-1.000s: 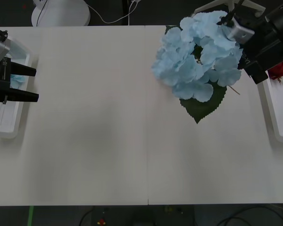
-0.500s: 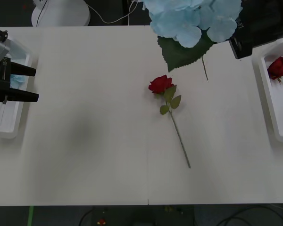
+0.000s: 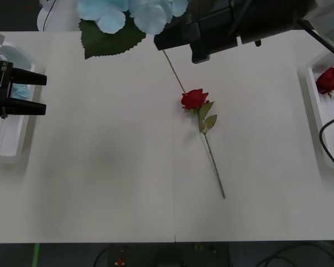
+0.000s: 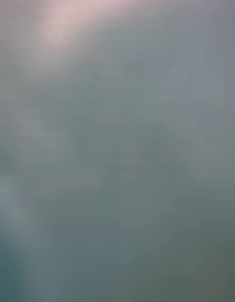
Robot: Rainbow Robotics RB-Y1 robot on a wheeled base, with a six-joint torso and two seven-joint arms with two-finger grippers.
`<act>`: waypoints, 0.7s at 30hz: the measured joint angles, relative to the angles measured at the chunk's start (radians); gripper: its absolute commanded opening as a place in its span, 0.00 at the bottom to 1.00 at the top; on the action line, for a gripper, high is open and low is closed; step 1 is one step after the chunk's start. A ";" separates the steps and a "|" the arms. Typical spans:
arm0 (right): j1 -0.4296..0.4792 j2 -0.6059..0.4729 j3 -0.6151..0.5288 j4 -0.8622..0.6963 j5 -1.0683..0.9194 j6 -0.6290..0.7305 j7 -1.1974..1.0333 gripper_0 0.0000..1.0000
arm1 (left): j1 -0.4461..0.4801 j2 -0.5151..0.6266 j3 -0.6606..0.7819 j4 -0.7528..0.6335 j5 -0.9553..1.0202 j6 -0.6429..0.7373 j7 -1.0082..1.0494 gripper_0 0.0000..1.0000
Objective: Put the red flowers into the right box and the blue flowers into the left box
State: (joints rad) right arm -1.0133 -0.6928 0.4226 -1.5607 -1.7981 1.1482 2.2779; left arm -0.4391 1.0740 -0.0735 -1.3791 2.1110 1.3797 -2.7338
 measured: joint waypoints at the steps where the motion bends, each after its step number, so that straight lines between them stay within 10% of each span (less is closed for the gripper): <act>1: -0.012 0.017 0.006 0.001 0.015 0.000 -0.033 0.00 | 0.000 -0.002 0.000 0.000 0.018 0.001 0.001 1.00; 21: -0.138 0.275 0.034 0.210 0.154 -0.124 -0.553 0.00 | 0.000 -0.043 -0.197 0.098 0.478 -0.045 0.281 1.00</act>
State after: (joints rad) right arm -1.1510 -0.4173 0.4564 -1.3507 -1.6445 1.0245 1.7253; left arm -0.4395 1.0311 -0.2702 -1.2809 2.5893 1.3347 -2.4531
